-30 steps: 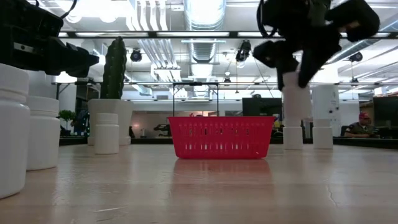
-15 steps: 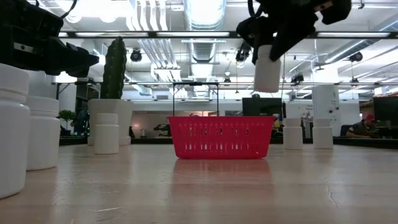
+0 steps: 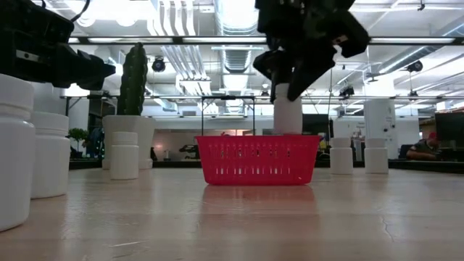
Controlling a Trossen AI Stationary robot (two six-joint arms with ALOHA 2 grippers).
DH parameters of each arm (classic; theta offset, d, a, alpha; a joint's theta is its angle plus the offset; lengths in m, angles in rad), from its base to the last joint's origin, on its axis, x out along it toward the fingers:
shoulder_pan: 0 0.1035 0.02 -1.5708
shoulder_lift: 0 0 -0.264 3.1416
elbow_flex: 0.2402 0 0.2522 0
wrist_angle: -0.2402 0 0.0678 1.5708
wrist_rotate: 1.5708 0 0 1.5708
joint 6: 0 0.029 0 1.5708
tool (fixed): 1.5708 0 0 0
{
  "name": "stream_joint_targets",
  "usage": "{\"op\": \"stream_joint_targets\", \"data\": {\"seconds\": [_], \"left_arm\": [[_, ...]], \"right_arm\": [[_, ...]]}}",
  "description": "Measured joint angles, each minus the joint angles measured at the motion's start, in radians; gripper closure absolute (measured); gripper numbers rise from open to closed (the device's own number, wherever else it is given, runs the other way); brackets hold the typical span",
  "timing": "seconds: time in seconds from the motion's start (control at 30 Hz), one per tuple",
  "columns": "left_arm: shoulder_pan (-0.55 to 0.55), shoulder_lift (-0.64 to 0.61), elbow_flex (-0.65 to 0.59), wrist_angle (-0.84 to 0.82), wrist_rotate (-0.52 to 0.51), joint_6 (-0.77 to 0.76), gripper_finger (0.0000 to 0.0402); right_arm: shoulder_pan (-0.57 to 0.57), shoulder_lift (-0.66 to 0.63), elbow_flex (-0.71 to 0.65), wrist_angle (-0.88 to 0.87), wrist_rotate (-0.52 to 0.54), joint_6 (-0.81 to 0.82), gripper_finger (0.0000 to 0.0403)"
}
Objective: Pick and place pill bottles into a basket
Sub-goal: Put the white medicine bottle into the red basket
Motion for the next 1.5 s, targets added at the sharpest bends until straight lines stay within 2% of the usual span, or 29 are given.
{"op": "stream_joint_targets", "data": {"seconds": [0.3,0.63,0.83,1.4,1.5], "left_arm": [[0.0,0.0,0.0,-0.001,0.0,0.0,0.0402],[0.0,0.002,0.0,-0.001,0.0,0.0,0.0402],[0.0,0.002,0.0,-0.001,0.0,0.0,0.0402],[0.0,0.002,0.0,0.0,0.0,0.0,0.0402],[0.0,0.002,0.0,-0.001,0.0,0.0,0.0402]], "right_arm": [[0.0,0.092,0.014,0.001,-0.002,-0.031,0.0257],[0.0,0.094,0.014,0.034,0.009,-0.033,0.0257],[-0.001,0.093,-0.004,0.031,0.055,-0.037,0.0257],[-0.004,0.093,-0.065,0.091,0.055,-0.041,0.0256],[-0.006,0.093,-0.065,0.091,0.056,-0.041,0.0239]]}}
